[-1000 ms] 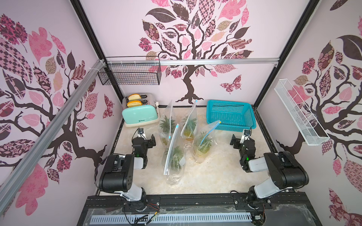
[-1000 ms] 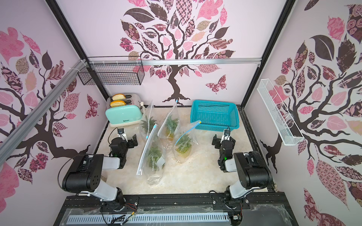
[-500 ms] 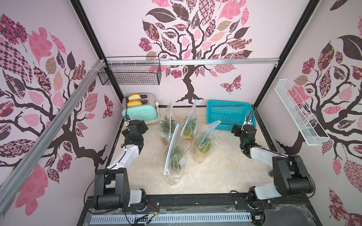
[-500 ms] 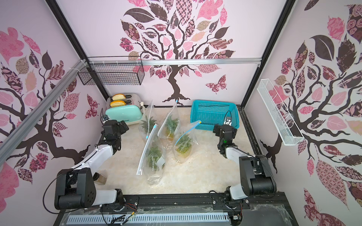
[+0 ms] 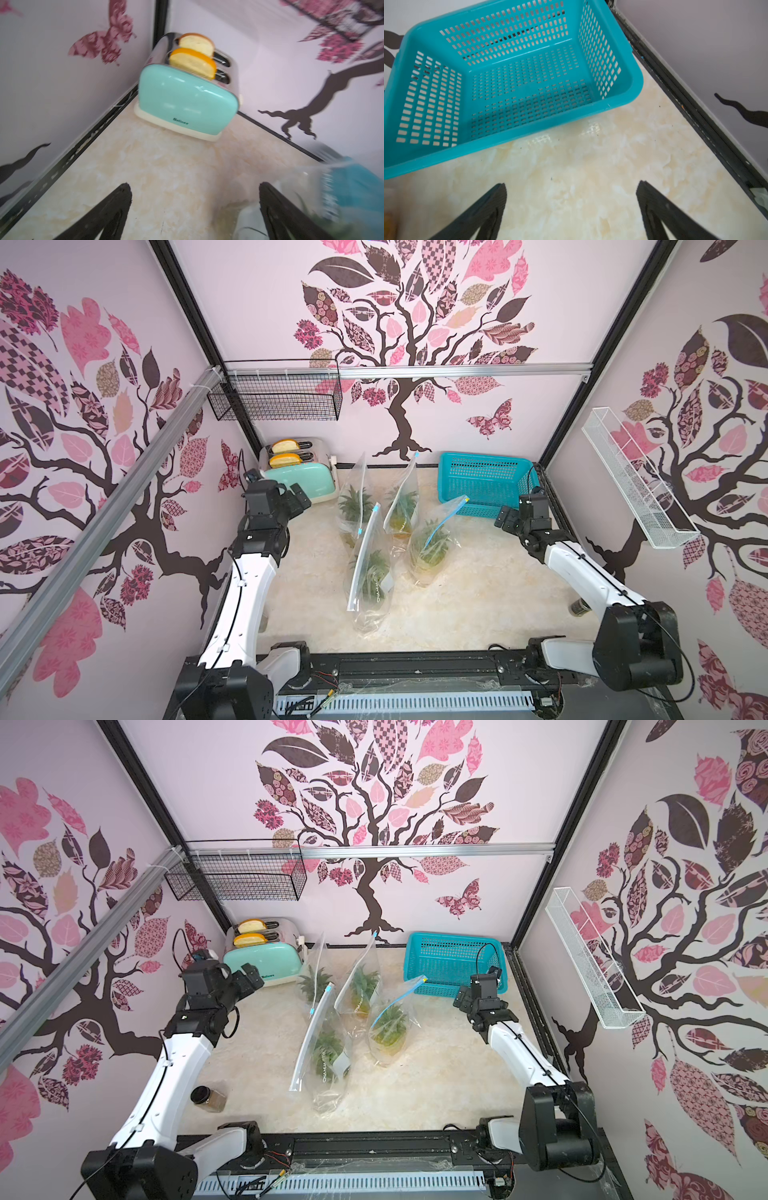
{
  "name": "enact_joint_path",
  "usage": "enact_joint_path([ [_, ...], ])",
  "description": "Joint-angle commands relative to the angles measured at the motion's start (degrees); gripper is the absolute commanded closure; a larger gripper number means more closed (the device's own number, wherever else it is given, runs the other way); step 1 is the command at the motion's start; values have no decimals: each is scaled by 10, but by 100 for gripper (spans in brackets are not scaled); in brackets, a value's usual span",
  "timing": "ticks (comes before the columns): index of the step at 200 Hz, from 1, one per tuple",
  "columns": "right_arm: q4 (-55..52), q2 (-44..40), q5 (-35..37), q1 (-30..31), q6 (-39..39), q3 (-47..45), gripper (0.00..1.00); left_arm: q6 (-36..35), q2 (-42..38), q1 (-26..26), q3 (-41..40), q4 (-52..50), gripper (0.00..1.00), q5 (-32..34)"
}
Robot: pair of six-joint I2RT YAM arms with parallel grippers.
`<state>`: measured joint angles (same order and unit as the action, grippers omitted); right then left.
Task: Open the zip-top bag and take out the pineapple
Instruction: Move the zipper food storage bag to the center of the board.
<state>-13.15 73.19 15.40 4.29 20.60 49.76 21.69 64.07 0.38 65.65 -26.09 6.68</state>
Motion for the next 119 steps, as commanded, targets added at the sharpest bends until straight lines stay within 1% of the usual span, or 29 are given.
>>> enact_joint_path([
  [1, -95, -25, -36, -1, -7, 44, 1, -92, 1, -63, 70, -79, 2, -57],
  [15, -121, -33, -51, -1, -16, 58, 1, -115, 7, -101, 104, -96, 2, -98],
  [28, -136, -41, -62, 0, -23, 66, 0, -133, 9, -142, 120, -96, 2, -140],
  [48, -148, -58, -68, 0, -33, 68, 0, -162, 18, -222, 143, -92, 2, -180],
  [64, -151, -71, -67, -1, -38, 65, 0, -200, 48, -308, 188, -122, 2, -162],
  [78, -156, -78, -71, 0, -40, 65, 1, -234, 89, -390, 236, -162, 2, -115],
  [89, -155, -81, -78, 0, -41, 62, 0, -256, 123, -444, 269, -189, 2, -76],
  [99, -155, -83, -81, 0, -39, 58, 1, -265, 152, -474, 294, -203, 2, -64],
  [109, -154, -84, -87, -1, -38, 55, 0, -267, 174, -489, 312, -208, 2, -67],
  [119, -152, -85, -90, -1, -36, 50, 0, -265, 193, -499, 325, -210, 5, -73],
])
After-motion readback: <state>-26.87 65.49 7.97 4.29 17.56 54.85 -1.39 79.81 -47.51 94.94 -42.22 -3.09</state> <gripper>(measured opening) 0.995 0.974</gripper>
